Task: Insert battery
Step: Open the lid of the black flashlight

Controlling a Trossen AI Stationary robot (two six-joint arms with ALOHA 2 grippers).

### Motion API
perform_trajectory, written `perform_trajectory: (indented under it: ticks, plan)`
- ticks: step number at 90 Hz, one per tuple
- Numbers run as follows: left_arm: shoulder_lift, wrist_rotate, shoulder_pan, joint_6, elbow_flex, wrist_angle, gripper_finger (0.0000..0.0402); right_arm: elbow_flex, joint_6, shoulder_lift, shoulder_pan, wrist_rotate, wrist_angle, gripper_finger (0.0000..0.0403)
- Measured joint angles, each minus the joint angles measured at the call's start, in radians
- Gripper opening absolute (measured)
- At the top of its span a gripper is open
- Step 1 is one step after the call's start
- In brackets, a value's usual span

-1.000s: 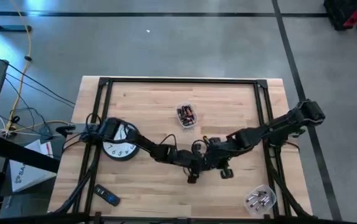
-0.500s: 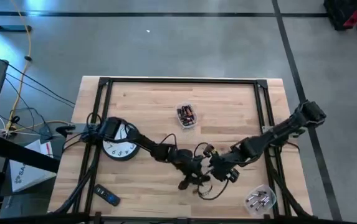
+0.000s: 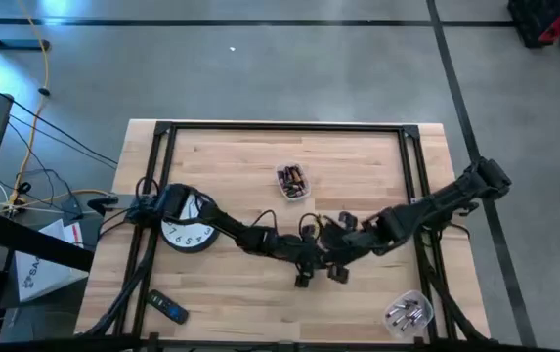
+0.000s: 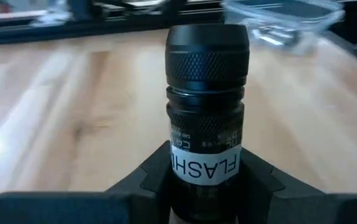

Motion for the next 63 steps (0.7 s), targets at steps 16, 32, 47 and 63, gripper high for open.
perform_trajectory:
  ticks: [16,32,47,63]
  plan:
    - [0.0,-0.074,-0.009,0.011,0.0,-0.003,0.0097,0.011,0.289,0.0,-0.026,0.004,-0.022,0.0069]
    - [0.0,-0.076,-0.015,0.018,0.0,-0.003,0.0097,0.011,0.322,0.0,-0.032,0.013,-0.021,0.0073]
    - [0.0,-0.075,-0.015,0.018,0.0,-0.003,0.0097,0.011,0.263,0.0,-0.034,0.05,-0.02,0.0074]
    - [0.0,-0.076,-0.015,0.018,0.0,-0.003,0.0097,0.011,0.264,0.0,-0.038,0.049,-0.018,0.0074]
